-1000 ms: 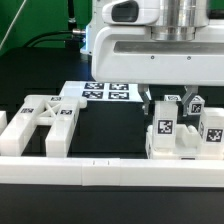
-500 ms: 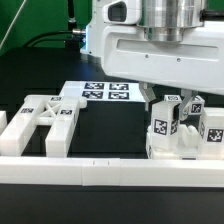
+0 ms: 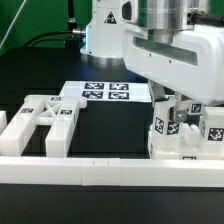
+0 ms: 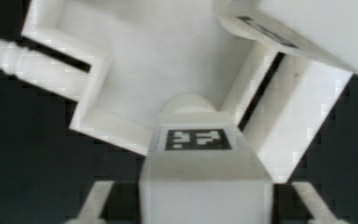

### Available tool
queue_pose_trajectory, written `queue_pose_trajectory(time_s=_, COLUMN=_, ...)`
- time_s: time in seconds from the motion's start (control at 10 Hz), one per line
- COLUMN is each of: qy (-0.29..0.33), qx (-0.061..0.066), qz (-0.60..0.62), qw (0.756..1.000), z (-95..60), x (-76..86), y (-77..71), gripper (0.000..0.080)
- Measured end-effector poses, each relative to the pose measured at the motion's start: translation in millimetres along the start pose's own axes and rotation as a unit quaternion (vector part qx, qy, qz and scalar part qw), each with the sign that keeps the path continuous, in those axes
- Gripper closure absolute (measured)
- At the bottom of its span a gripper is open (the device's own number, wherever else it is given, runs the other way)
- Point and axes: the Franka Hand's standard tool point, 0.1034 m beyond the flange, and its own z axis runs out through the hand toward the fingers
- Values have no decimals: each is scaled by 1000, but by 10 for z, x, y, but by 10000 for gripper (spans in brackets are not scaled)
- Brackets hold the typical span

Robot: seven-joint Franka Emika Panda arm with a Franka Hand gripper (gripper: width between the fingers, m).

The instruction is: Assemble chair

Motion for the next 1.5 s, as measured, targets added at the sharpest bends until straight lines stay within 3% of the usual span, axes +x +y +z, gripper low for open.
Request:
queue_pose_trajectory(time_s=0.3, qy=-1, qx=1, qz=56, qw=998, z=-1, x=-1, y=-2, gripper=512)
queue_pose_trajectory(time_s=0.4, qy=0, qx=0, qz=48, qw=999, z=0, x=-3, y=-2, gripper=432)
queue_pose_trajectory(time_s=0.5, qy=-1, qx=0, qz=22, qw=1000, z=-3, x=6, y=1, gripper=250)
queue_pose_trajectory(time_s=0.6, qy=0, qx=1, qz=0, qw=1000, z=-8, x=25, y=4, gripper=250)
queue_pose_trajectory(time_s=0.7, qy=1, qx=2, qz=-24, qw=1000, z=-6, x=39, y=6, gripper=168)
queue_pose_trajectory(time_s=1.1, qy=5, qx=-2, qz=-206, qw=979, z=-9, x=43, y=7, gripper=150)
queue_pose_trajectory(time_s=1.5, qy=5, qx=-3, qz=-360, qw=933, z=-21, x=55, y=2, gripper=150)
